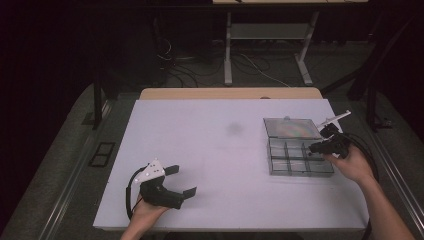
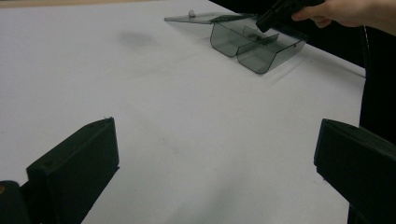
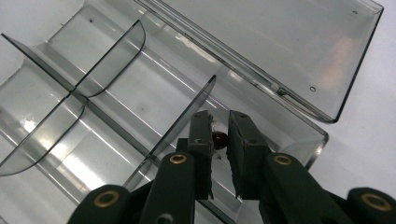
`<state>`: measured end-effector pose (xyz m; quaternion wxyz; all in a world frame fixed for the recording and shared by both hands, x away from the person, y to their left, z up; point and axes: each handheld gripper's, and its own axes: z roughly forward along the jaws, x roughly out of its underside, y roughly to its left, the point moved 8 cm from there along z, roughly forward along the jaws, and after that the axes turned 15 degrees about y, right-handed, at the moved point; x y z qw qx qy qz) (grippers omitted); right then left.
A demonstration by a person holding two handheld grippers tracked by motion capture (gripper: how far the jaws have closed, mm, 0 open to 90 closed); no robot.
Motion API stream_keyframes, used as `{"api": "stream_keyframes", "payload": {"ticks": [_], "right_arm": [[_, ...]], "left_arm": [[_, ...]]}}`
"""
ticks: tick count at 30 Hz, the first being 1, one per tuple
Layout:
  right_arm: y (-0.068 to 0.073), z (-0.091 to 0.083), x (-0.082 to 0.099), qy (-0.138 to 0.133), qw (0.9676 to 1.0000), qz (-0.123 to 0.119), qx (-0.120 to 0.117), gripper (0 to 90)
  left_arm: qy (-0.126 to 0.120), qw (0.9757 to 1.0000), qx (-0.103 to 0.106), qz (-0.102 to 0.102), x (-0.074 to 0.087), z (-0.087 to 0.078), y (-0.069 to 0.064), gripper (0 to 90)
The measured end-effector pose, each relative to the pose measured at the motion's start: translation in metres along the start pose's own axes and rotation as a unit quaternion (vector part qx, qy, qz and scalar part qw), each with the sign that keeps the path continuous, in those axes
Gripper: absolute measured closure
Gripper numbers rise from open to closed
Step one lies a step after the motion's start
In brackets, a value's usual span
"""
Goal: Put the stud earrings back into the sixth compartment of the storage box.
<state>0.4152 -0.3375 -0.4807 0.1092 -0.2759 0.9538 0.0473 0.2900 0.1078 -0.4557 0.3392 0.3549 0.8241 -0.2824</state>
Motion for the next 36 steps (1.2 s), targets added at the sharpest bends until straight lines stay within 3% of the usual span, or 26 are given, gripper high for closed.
{"api": "stream_keyframes", "payload": {"ticks": [6, 10, 16, 21, 26, 28, 36], "right_arm": [[0.007, -0.005, 0.000, -0.005, 1.0000, 0.003, 0.003, 71.2], [0.014, -0.016, 0.001, -0.025, 0.9997, 0.002, 0.000, 66.4], [0.028, -0.033, 0.004, -0.057, 0.9983, 0.012, 0.010, 46.7], [0.043, -0.045, 0.009, -0.100, 0.9946, 0.028, -0.001, 27.7], [0.061, -0.051, 0.018, -0.128, 0.9915, 0.023, -0.007, 10.6], [0.069, -0.052, 0.021, -0.140, 0.9896, 0.024, -0.021, 0.8], [0.103, -0.054, 0.038, -0.185, 0.9798, 0.017, -0.073, 0.6]], "left_arm": [[0.001, 1.0000, 0.001, 0.000, 0.000, 0.001, 0.000, 0.0], [0.001, 1.0000, 0.002, 0.000, 0.000, 0.001, -0.001, 0.0], [0.000, 1.0000, 0.002, 0.001, 0.000, 0.000, -0.002, 0.0], [0.003, 1.0000, 0.004, 0.002, 0.000, 0.001, -0.002, 0.0], [0.004, 1.0000, 0.006, 0.002, 0.000, 0.003, -0.003, 0.0], [0.005, 1.0000, 0.006, 0.003, 0.000, 0.003, -0.004, 0.0], [0.005, 1.0000, 0.004, 0.004, 0.000, 0.002, -0.003, 0.0]]}}
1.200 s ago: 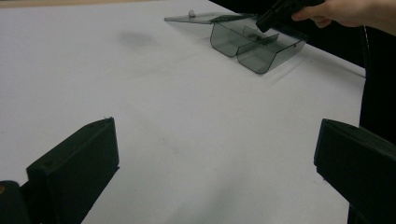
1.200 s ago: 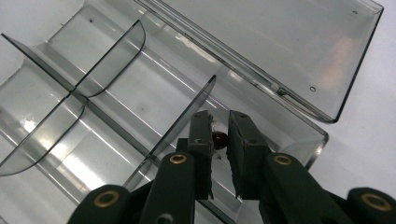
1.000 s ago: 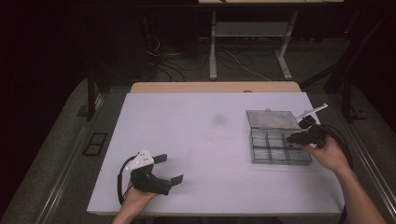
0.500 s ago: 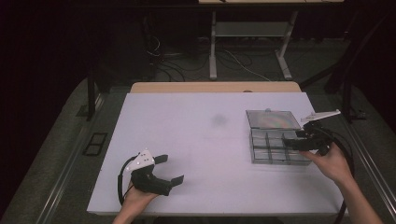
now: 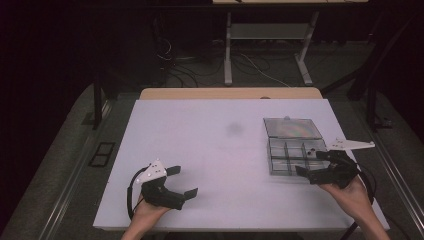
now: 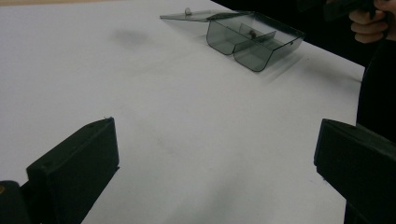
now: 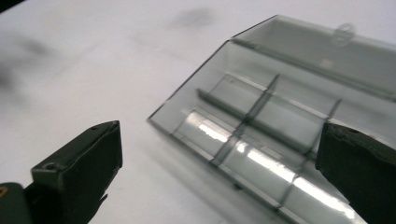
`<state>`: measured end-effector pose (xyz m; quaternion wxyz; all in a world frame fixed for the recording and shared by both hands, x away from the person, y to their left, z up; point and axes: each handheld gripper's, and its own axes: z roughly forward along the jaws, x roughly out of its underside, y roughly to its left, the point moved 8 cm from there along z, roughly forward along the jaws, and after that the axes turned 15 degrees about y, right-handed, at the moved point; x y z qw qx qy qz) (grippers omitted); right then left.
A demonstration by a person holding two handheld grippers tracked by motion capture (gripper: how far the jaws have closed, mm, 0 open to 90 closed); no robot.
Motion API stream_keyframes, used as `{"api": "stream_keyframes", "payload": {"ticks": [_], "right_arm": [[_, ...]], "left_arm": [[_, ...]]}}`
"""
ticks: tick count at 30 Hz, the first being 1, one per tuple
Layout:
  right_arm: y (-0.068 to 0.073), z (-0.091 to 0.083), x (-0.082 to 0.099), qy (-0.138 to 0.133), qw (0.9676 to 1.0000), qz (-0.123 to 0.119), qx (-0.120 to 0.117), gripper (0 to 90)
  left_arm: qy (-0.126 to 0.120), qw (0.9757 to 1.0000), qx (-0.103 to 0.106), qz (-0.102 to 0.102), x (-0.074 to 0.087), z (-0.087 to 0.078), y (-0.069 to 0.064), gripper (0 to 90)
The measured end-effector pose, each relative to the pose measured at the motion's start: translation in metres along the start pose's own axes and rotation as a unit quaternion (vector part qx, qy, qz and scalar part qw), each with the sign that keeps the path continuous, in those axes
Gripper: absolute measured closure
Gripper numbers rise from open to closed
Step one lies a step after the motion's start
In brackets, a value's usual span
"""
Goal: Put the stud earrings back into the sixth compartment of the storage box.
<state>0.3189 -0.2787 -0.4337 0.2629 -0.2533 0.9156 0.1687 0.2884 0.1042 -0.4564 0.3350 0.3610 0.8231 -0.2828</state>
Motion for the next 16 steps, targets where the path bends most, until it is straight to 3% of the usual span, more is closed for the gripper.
{"api": "stream_keyframes", "payload": {"ticks": [9, 16], "right_arm": [[0.026, 0.008, 0.020, -0.032, 0.9990, -0.009, -0.031, 0.6], [0.038, 0.025, 0.034, -0.018, 0.9986, -0.035, -0.034, 0.7]], "left_arm": [[0.000, 1.0000, -0.001, -0.001, 0.000, 0.000, 0.001, 0.0], [0.000, 1.0000, -0.001, -0.001, 0.000, 0.000, 0.001, 0.0]]}}
